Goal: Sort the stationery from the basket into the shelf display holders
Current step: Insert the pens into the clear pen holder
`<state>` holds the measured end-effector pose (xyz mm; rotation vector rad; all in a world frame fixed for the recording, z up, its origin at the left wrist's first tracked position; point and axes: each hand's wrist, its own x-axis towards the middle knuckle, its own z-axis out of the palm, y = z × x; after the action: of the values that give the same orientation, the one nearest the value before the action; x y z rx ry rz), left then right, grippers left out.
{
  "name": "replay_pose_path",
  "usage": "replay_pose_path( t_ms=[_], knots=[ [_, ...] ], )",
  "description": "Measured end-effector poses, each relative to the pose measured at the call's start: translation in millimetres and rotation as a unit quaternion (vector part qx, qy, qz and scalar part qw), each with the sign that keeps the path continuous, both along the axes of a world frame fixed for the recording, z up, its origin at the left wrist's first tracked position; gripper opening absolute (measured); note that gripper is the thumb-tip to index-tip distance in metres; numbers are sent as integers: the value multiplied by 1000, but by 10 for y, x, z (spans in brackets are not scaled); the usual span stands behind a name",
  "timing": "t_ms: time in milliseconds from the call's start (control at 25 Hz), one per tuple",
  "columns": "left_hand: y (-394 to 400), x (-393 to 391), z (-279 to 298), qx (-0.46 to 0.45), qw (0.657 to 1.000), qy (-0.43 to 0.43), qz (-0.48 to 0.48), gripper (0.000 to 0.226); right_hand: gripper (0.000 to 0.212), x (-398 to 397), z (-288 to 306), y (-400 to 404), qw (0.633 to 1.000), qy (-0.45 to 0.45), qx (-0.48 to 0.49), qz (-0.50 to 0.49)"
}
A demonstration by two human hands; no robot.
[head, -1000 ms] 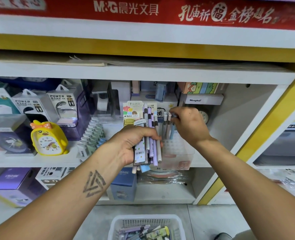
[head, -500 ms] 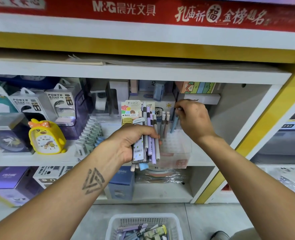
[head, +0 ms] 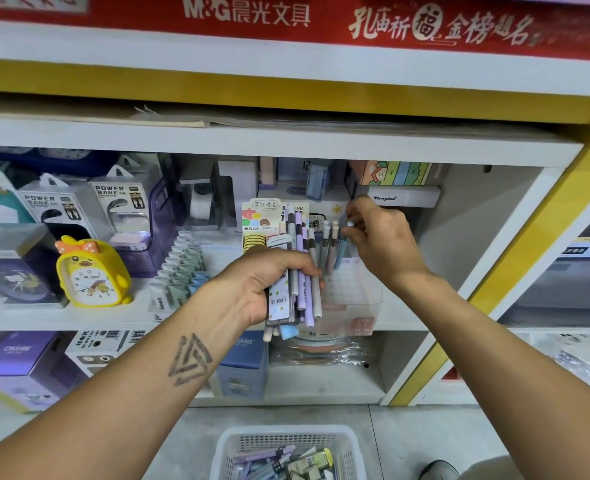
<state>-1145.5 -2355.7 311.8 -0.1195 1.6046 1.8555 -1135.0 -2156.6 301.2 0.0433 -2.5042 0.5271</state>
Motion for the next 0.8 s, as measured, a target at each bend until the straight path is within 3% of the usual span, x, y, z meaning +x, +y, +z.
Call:
replay_pose_path(
  t_ms=[80, 200, 280, 320, 400, 480, 520, 680, 800],
  knots=[
    [-2, 1, -9, 0, 1000, -1, -2, 15, 6, -23, -17, 18, 1000, -17, 2, -9],
    [1, 1, -25, 6, 1000, -1, -12, 14, 18, -48, -57, 7, 996, -63, 62, -6],
    [9, 0, -24, 10, 1000, 1, -21, 14, 23, -44, -55, -1, 997, -53, 50, -12],
    [15, -4, -25, 11, 1000, 4, -25, 14, 22, -29, -30, -28, 999, -41, 13, -18],
    [32, -5, -29, 15, 999, 10, -29, 16, 19, 12, 56, -93, 986, -59, -153, -6],
    [57, 3, -41, 29, 999, 16, -37, 19, 22, 53, 123, -161, 928, -146, -338, 53],
    [71, 13, -43, 35, 998, 15, -41, 21, 23, 74, 138, -181, 903, -173, -386, 72],
    [98, 29, -38, 26, 999, 9, -33, 20, 13, 122, 230, -122, 868, -124, -478, 55],
    [53, -18, -25, 14, 1000, 22, -6, 20, 11, 120, 297, 73, 897, -18, -441, 8]
  ],
)
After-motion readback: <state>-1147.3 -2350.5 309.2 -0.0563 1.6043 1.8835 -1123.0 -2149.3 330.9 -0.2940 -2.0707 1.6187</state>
